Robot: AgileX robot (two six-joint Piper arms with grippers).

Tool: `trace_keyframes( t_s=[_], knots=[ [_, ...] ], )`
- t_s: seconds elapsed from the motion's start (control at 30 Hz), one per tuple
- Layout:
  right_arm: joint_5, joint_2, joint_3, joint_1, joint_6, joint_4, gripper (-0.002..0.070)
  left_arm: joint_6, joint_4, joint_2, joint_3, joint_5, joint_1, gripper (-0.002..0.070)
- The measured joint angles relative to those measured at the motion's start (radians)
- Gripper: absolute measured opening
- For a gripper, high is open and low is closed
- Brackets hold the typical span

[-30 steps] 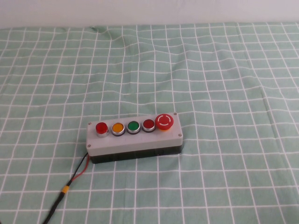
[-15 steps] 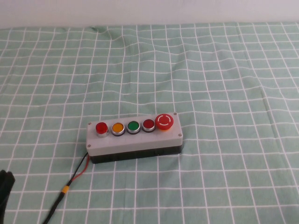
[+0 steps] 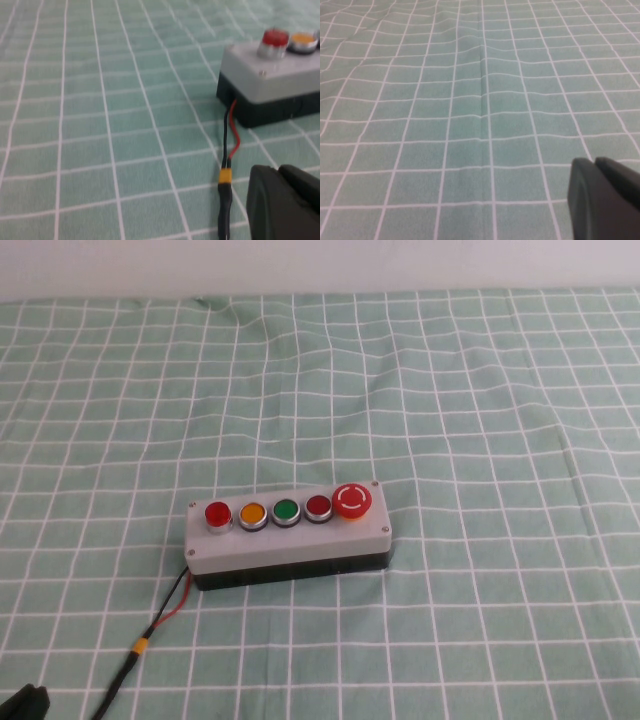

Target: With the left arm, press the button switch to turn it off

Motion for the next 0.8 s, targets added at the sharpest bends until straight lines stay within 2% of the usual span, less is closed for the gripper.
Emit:
trace_keyframes(
  t_s=[0.8],
  knots=[
    [0.0,0.0,0.0,0.0,0.0,0.0,-0.0017,0.005,-0.006,0.0,0.0,0.031,0.0,-0.0002]
  ],
)
